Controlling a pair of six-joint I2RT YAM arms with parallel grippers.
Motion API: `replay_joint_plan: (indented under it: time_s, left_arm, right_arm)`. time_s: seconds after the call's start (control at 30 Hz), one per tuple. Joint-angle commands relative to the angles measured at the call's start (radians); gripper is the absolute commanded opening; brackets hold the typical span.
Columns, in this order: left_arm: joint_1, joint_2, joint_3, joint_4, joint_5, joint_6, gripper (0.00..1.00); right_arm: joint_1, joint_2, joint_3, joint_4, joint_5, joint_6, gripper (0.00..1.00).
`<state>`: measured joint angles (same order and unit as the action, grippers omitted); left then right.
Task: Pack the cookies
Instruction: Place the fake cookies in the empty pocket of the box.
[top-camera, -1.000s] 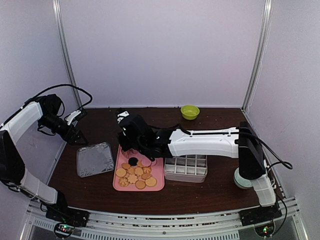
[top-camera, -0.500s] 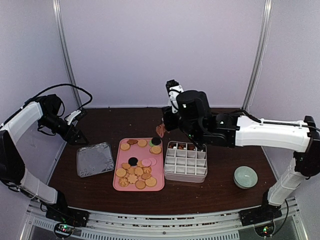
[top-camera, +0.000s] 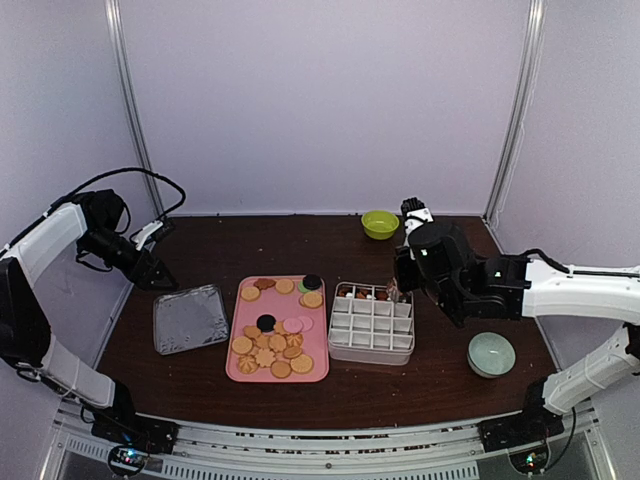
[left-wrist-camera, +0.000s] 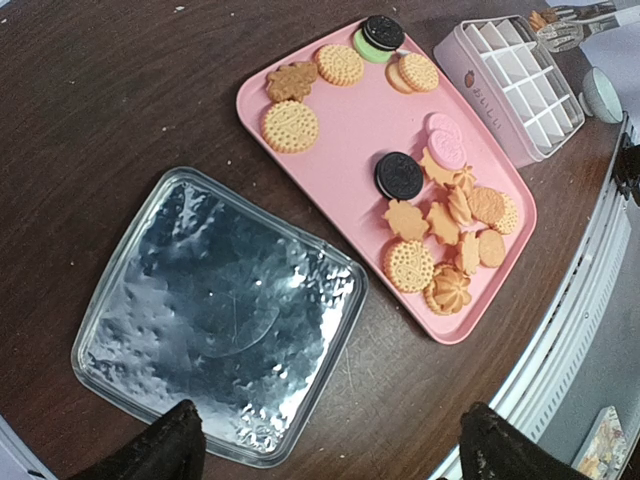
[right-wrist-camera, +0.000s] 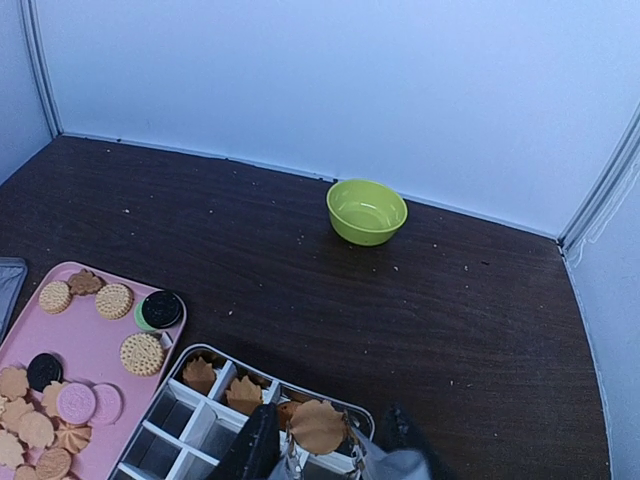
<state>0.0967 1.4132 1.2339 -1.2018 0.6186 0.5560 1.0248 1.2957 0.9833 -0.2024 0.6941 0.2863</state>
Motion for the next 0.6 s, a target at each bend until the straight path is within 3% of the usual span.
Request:
replay_joint_plan:
  time_s: [0.0,0.27,0.57]
  left_arm:
    - [0.006,0.004,0.027,-0.005,0.025,0.005,0.91]
    - [0.006,0.004,0.025,-0.007,0.023,0.007,0.91]
    - [0.006,0.009,0.03,-0.013,0.026,0.009,0.91]
  right_arm:
    - [-0.017,-0.002,-0.008,0.012,0.042,0.023,0.22]
    - [-0.052,0.022,-0.037,0.024,0.039,0.027,0.22]
    - [-0.057,0.022,-0.064,0.034,-0.001,0.053,0.35]
